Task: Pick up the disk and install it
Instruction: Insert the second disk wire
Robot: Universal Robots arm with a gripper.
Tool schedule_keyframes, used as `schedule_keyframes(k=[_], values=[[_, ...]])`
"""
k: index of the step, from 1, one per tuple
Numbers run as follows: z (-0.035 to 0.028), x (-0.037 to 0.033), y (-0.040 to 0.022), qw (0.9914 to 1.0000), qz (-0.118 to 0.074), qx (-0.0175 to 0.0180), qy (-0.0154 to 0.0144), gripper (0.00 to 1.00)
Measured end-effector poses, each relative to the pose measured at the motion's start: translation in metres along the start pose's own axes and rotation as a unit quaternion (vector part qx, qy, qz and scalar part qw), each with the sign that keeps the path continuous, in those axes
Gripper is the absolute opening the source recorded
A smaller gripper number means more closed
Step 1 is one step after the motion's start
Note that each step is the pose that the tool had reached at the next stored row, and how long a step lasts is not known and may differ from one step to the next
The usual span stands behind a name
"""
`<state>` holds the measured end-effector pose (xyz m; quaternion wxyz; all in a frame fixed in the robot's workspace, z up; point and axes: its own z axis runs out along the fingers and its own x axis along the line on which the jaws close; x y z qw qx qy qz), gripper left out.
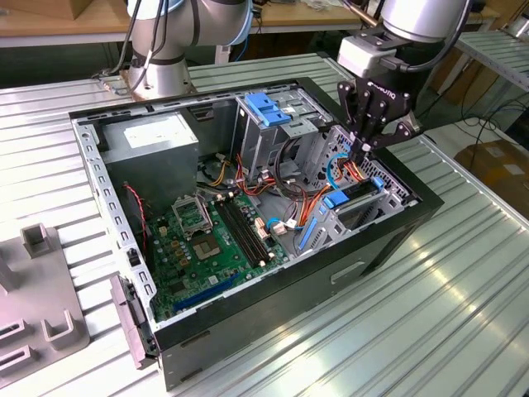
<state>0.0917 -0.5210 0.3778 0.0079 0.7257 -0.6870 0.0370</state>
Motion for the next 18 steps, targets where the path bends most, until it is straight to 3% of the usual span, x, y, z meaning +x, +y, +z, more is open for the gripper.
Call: schedule_keyframes(k=[5,6,7,10,11,12,15,16,18], values=[[0.0003,0.0,0.0,1.0,0.0,-0.0002,0.0029,0.11],[0.0003,-0.0001,0.0,0.99999,0.0,-0.0002,0.0043,0.18],[0.0007,-0.0002,0.0,0.99997,0.0,-0.0004,0.0075,0.18],[0.0011,-0.0004,0.0,0.99992,-0.001,-0.0007,0.0126,0.25],[0.0012,-0.0006,0.0,0.99988,-0.001,-0.0011,0.0157,0.25],[0.0018,-0.0013,-0.0001,0.99975,-0.001,-0.0019,0.0222,0.31],[0.0022,-0.0067,-0.0014,0.99935,-0.002,-0.0029,0.0359,0.31],[0.0021,-0.0088,-0.0017,0.99926,-0.002,-0.0031,0.0384,0.31],[0.0013,-0.0114,-0.0021,0.9992,-0.002,-0.0032,0.0399,0.31]])
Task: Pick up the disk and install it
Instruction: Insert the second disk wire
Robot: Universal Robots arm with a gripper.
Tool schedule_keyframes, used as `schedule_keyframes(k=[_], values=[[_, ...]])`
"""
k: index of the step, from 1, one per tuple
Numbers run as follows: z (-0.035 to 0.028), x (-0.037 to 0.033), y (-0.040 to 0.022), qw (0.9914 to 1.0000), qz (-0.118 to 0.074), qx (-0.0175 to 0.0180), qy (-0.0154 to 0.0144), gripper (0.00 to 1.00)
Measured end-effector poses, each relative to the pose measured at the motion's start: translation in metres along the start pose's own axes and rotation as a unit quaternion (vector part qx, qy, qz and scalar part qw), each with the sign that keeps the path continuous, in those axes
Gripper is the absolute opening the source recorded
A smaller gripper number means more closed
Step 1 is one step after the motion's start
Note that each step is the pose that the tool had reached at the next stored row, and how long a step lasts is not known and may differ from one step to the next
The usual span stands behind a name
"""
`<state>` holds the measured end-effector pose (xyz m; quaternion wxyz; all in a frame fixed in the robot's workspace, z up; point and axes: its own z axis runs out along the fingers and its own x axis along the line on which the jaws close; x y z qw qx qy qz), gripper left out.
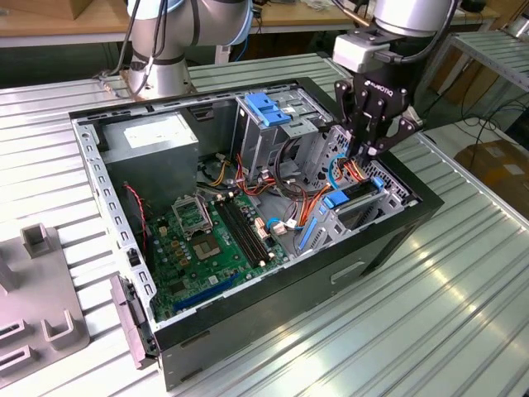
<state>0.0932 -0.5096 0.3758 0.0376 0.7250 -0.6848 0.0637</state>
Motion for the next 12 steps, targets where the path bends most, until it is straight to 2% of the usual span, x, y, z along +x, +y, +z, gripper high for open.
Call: schedule_keyframes(k=[3,12], values=[[-0.0057,0.0007,-0.0002,1.0,0.0,0.0,0.0001,0.31],[-0.0048,-0.0027,-0.0024,1.0,0.0,-0.0015,-0.0002,0.31]])
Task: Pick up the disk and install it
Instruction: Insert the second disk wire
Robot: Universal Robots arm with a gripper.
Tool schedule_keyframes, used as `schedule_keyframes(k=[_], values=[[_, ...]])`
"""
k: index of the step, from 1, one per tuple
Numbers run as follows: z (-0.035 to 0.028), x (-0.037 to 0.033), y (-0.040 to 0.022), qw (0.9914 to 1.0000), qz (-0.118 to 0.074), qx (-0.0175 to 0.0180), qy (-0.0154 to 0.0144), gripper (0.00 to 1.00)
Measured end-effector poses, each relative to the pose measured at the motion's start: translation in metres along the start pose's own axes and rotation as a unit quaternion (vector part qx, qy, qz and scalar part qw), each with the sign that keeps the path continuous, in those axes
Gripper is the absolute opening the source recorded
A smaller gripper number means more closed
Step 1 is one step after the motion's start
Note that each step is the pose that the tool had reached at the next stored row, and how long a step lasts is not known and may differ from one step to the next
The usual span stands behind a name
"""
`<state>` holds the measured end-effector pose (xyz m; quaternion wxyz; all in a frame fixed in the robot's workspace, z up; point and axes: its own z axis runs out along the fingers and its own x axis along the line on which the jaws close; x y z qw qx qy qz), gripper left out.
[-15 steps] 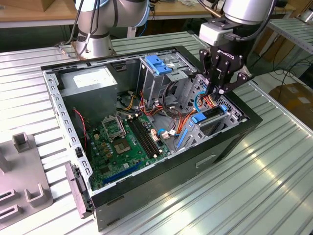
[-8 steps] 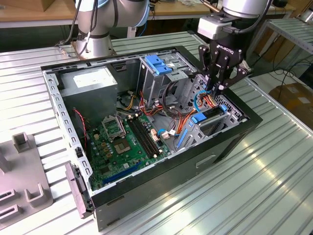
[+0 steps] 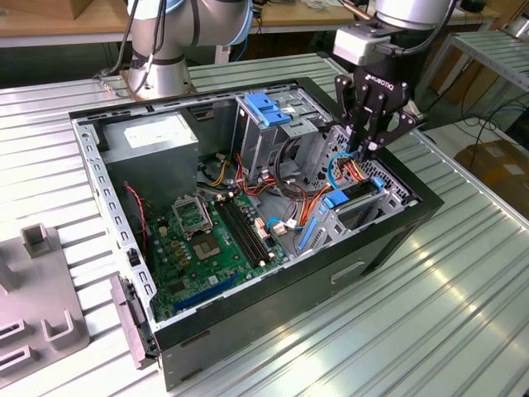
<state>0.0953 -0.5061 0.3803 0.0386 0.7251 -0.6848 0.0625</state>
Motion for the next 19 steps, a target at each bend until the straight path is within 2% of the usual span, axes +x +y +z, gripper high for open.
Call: schedule_keyframes(k=[2,6,7,9,13,15,17,19], values=[[0.0009,-0.0002,-0.0001,1.0,0.0,0.0,0.0002,0.31],[0.0095,-0.0014,0.0002,1.0,0.0,-0.0001,0.0019,0.31],[0.0115,-0.0017,0.0002,1.0,0.0,-0.0001,0.0023,0.3],[0.0138,-0.0021,0.0003,1.0,0.0,-0.0002,0.003,0.17],[0.0152,-0.0018,0.0008,0.99999,0.0,-0.0002,0.0032,0.16],[0.0154,0.0001,0.0016,1.0,0.0,-0.0001,0.002,0.16],[0.0164,0.0054,0.0048,1.0,-0.001,0.0001,0.0012,0.16],[0.0176,0.0088,0.0072,1.0,-0.001,0.0018,0.0004,0.16]])
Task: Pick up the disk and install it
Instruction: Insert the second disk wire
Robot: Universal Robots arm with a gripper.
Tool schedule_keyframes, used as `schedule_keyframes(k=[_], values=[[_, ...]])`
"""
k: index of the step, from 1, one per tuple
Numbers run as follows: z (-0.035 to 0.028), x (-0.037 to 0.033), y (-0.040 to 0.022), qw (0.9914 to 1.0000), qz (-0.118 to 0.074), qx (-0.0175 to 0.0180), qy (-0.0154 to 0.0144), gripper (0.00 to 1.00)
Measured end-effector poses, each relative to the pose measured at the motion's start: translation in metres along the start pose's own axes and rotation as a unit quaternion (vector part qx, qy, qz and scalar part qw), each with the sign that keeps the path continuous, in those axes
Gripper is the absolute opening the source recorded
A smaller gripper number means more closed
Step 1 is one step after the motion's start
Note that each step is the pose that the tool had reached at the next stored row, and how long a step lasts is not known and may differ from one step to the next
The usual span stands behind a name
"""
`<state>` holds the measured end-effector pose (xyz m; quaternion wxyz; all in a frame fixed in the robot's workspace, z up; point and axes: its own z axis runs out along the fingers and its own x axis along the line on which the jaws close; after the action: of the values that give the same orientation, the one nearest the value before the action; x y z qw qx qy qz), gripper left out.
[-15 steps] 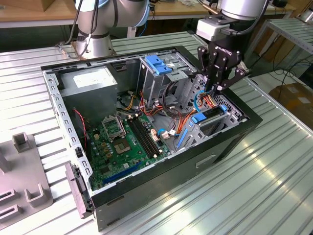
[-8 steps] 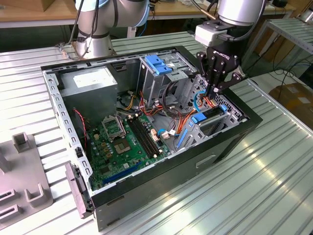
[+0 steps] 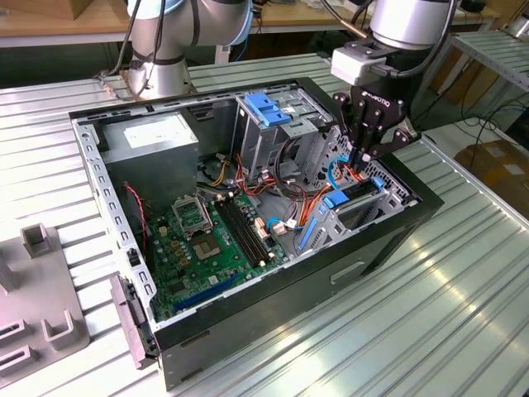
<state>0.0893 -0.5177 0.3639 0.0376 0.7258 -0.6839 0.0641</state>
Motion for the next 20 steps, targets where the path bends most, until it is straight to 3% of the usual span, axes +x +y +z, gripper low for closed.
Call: schedule_keyframes(k=[5,7,11,14,15,16,20], values=[[0.0033,0.006,0.0046,0.99996,-0.001,0.0056,-0.0062,0.16],[0.0052,0.0089,0.0074,0.9999,-0.002,0.0087,-0.0113,0.16],[0.008,0.0124,0.0105,0.99979,-0.004,0.0152,-0.0136,0.16],[0.01,0.0144,0.0143,0.99957,-0.004,0.0234,-0.017,0.16],[0.0103,0.0151,0.016,0.99949,-0.004,0.0253,-0.0192,0.16],[0.0109,0.0167,0.019,0.99926,-0.003,0.0298,-0.0243,0.16],[0.014,0.0224,0.0207,0.99887,-0.002,0.0353,-0.0319,0.16]])
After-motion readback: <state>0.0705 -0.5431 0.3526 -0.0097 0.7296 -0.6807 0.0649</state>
